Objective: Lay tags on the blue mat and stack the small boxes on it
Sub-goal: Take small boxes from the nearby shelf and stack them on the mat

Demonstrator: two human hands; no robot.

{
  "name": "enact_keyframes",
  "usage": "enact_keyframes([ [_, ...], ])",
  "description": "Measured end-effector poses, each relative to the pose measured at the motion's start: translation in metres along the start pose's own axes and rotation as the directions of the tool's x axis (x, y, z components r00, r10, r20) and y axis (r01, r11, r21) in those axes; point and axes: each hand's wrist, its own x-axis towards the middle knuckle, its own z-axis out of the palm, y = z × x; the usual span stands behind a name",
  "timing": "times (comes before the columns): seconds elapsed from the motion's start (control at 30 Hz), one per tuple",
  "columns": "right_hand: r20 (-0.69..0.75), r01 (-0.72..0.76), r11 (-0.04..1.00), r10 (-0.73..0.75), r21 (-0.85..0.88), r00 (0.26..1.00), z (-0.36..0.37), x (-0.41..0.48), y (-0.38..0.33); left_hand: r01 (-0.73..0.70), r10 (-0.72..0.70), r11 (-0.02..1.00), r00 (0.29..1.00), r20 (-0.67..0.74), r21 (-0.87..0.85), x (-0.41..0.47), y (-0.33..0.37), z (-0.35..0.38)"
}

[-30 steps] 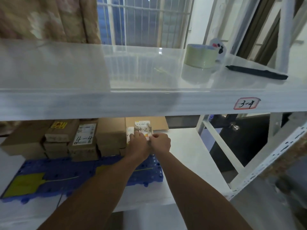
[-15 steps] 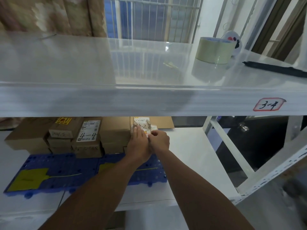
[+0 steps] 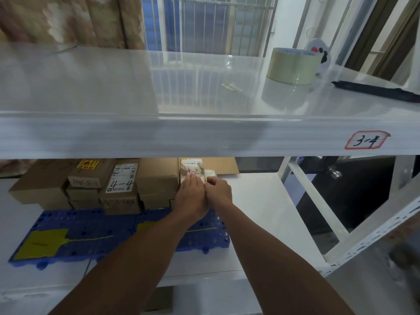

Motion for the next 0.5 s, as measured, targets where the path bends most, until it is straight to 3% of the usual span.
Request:
enact_keyframes([
  [0.27, 0.002, 0.1, 0.962, -0.103, -0.256, 0.995, -0.014, -0.013, -0.013, -0.034, 0.032, 0.999, 0.997, -0.076, -0.031, -0.009, -0.019, -0.02],
  [0.5, 0.208, 0.363, 0.765, -0.297, -0.532, 0.932, 0.011, -0.064, -0.074, 0.183, -0.205, 0.961, 0.975, -0.09, -0.209, -0.073, -0.1, -0.073],
])
